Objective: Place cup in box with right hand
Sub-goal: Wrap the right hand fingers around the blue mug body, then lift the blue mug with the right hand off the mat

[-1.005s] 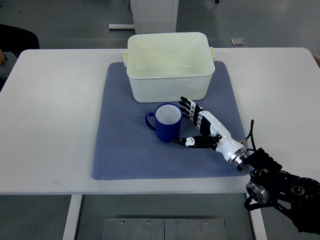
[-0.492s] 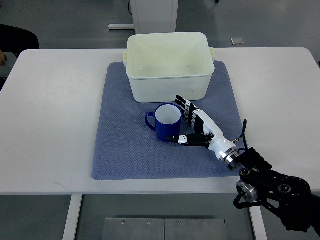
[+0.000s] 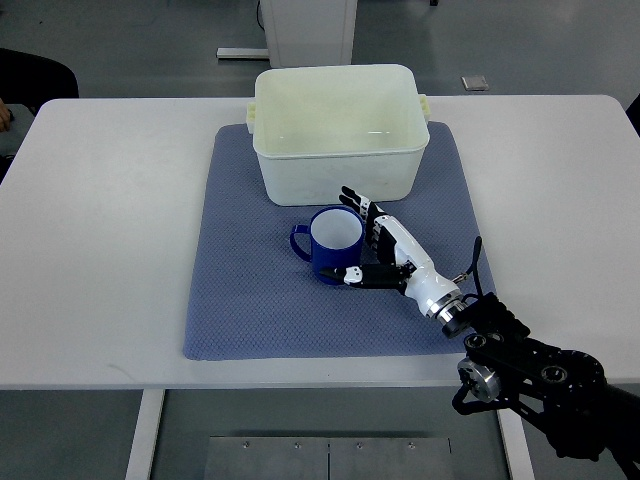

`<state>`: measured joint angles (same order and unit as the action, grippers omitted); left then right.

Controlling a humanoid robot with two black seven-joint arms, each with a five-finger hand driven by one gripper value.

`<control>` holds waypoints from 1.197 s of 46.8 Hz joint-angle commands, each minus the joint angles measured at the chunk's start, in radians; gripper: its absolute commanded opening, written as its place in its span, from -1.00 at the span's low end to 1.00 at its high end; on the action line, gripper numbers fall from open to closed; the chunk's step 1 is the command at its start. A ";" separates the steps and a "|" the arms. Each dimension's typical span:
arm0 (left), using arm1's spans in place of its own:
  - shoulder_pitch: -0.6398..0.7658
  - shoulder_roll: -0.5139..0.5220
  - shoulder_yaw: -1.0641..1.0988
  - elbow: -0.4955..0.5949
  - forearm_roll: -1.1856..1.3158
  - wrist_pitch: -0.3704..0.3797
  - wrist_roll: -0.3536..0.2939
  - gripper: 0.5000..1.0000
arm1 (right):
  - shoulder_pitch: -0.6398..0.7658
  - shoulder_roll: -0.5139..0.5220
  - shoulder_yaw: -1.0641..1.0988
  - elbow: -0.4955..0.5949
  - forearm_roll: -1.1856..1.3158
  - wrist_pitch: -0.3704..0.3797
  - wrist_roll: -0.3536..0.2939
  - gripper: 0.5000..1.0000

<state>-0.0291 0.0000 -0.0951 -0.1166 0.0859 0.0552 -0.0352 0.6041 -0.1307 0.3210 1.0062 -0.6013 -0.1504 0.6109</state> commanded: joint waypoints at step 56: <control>0.000 0.000 0.000 0.000 0.000 0.000 0.000 1.00 | 0.032 0.083 0.000 -0.095 0.014 -0.017 0.000 -1.00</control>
<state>-0.0292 0.0000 -0.0951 -0.1166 0.0859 0.0552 -0.0353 0.6343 -0.0475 0.3222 0.9112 -0.5875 -0.1672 0.6109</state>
